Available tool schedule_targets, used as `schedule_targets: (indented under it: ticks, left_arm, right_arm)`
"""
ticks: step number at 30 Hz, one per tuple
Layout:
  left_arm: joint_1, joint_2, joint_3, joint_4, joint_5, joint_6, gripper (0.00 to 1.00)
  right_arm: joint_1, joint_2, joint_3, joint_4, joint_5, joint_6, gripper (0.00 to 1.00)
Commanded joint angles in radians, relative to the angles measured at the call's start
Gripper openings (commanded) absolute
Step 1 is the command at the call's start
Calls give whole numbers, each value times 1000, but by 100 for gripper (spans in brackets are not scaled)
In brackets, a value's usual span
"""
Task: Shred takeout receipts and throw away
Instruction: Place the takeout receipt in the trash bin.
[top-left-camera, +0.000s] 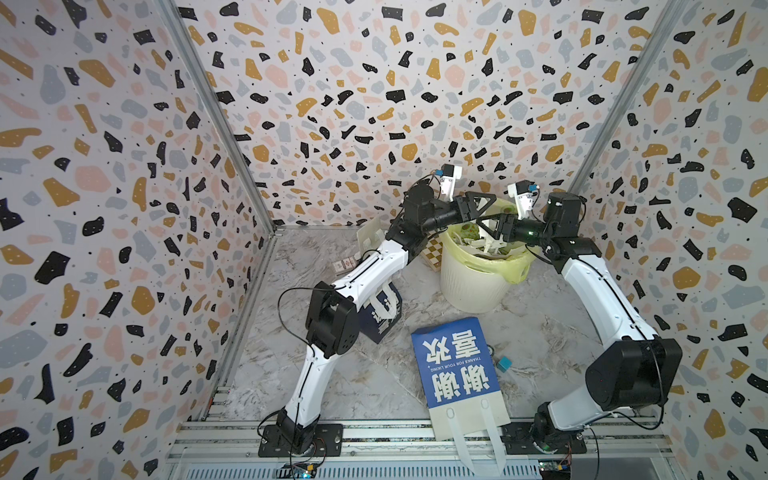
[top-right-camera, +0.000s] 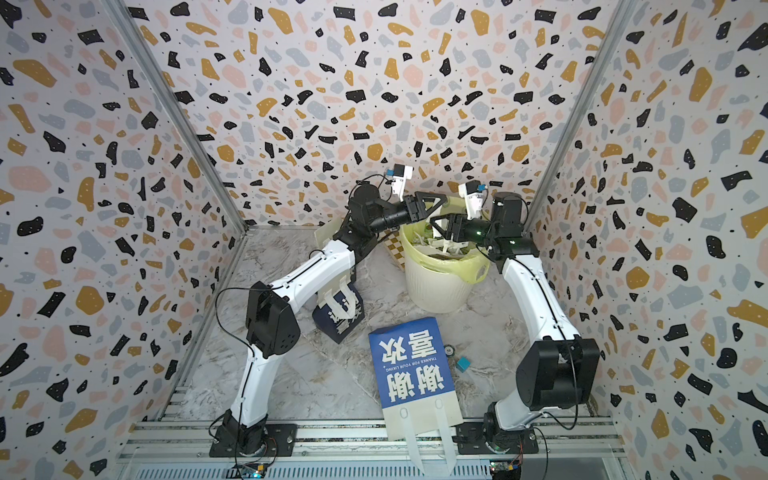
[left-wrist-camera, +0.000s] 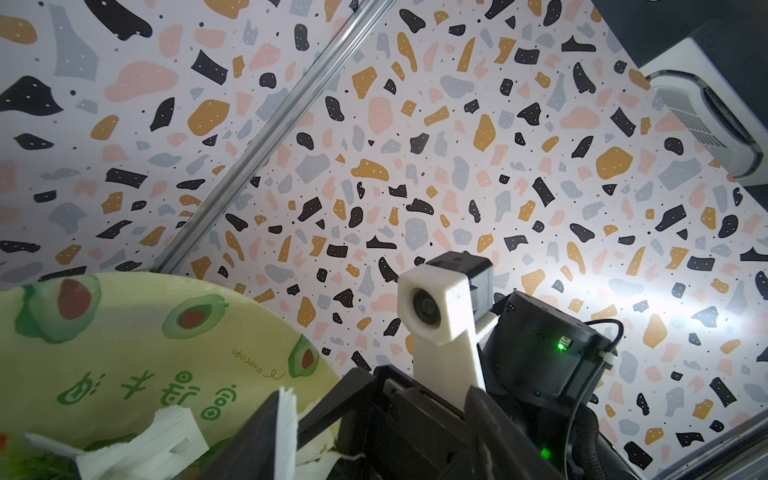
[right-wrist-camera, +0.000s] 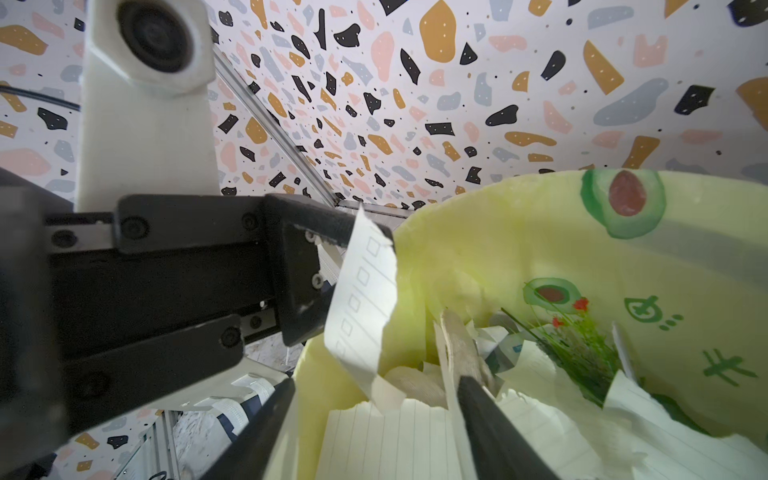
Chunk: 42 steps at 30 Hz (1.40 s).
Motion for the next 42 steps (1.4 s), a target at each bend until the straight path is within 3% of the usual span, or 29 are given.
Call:
schedule_targets:
  ticks: [1,7,13,17,18,19,20,22,23,29,32,38,41,42]
  left_arm:
    - [2,-37,-5,69,23,-15,67]
    - [2,-38,-6,81,38,-17,68]
    - [7,-53,-22,62,23,18,71]
    - [11,-107,-21,-141,-100,255,78]
    - [10,-121,-21,-198,-131,322,80]
    - [7,-137,-26,-250,-161,393,80]
    - [5,-153,-40,-284,-179,448,80]
    - [-2,-188,-97,-287,-171,535,80]
    - [-12,-210,-138,-277,-155,596,80]
    - [-86,-318,-362,-190,-150,966,77]
    - [-91,-323,-386,-102,-133,983,65]
    - [-126,-282,-309,-128,-195,1084,48]
    - [-134,-271,-303,-94,-280,1079,39]
    - [-136,-269,-304,-78,-318,1078,41]
  right_arm:
    - [10,-7,51,49,-22,17,53]
    - [9,7,42,67,-32,22,1]
    - [-12,-23,11,74,-1,16,0]
    - [-51,-42,-4,-32,180,30,0]
    - [-56,-36,8,-68,218,30,10]
    - [-57,-28,27,-102,242,33,42]
    - [-57,-25,38,-120,245,37,59]
    - [-57,-36,41,-108,236,67,82]
    - [-56,-47,32,-87,232,84,86]
    - [-64,-73,32,-42,196,259,86]
    - [-62,-87,32,-38,218,363,84]
    - [-43,-106,42,-73,261,503,82]
    - [-34,-110,42,-75,270,532,81]
    - [-33,-108,44,-85,277,539,80]
